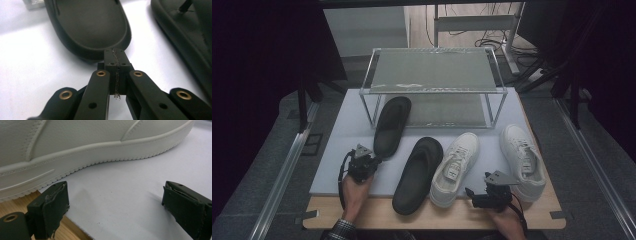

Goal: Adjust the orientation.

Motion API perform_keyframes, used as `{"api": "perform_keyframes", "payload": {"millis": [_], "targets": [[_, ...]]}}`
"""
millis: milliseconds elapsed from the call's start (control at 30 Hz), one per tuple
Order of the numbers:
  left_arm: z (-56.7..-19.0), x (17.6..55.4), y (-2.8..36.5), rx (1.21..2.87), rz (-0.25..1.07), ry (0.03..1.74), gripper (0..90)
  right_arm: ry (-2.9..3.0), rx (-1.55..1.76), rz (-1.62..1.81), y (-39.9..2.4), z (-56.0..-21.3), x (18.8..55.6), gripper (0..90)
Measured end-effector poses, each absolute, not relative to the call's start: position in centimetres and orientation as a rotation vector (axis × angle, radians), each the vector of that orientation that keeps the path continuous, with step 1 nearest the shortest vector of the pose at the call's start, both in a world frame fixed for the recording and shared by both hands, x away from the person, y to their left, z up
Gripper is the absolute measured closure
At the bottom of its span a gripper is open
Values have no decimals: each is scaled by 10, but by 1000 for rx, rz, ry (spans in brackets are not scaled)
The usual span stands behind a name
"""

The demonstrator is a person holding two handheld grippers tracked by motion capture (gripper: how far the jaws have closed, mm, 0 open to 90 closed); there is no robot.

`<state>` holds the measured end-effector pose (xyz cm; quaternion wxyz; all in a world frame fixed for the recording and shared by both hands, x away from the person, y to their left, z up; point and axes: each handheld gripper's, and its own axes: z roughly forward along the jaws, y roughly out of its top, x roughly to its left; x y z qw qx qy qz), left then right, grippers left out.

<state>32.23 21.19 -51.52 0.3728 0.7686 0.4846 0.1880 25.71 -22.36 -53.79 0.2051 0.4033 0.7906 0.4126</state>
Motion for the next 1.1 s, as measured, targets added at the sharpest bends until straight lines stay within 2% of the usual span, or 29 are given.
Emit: {"api": "perform_keyframes", "payload": {"millis": [1100], "targets": [[-506, 378, 184, 1954, 527, 1253, 897, 2205, 1123, 1150, -224, -538, 257, 76]]}}
